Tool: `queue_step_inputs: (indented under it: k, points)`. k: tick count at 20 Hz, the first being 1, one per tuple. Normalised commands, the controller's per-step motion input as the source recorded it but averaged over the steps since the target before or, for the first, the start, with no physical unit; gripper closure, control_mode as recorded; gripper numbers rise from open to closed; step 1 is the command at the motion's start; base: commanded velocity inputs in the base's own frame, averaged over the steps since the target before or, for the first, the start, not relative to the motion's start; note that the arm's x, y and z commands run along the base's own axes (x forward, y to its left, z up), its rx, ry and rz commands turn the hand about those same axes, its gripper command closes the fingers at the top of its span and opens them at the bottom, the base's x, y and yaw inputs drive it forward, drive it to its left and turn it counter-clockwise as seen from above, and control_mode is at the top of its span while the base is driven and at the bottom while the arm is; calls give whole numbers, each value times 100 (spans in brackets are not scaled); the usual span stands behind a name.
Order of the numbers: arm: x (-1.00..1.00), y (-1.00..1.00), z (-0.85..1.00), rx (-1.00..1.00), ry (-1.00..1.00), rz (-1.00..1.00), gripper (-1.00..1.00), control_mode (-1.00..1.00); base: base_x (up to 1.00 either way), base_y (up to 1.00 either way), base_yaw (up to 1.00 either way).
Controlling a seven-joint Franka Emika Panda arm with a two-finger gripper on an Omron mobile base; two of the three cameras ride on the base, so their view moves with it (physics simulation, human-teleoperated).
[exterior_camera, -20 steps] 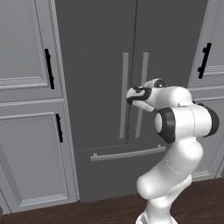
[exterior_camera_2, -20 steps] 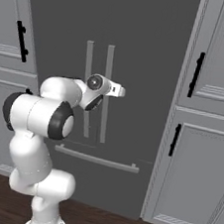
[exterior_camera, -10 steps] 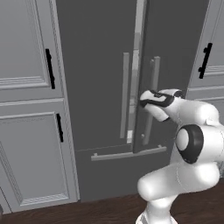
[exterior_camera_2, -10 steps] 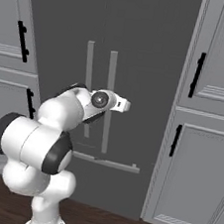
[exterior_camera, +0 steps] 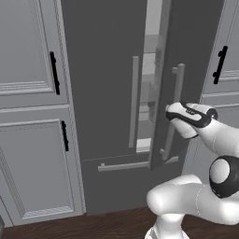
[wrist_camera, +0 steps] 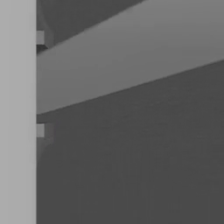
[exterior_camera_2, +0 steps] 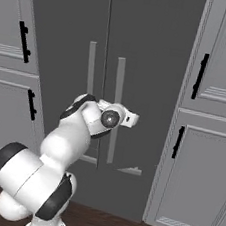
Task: Take the strawberry from the fridge and place it on top of the pancake, located on the dining counter.
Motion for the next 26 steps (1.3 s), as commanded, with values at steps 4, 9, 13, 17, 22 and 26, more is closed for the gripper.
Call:
queue_step_inputs:
  k: [4,9,13,17,22,26]
  points:
    - [-61,-100,-5,5,8,-4,100,-100,0,0,0]
    - [-60,-100,-12,4,14,-6,100,-100,0,0,0]
    - [-56,-100,-34,3,5,-3,100,-100,0,0,0]
    - [-43,-100,-64,3,-9,0,100,-100,0,0,0]
    - [-30,-100,-62,2,-10,0,100,-100,0,0,0]
    - [-3,-100,-28,3,-1,-6,100,-100,0,0,0]
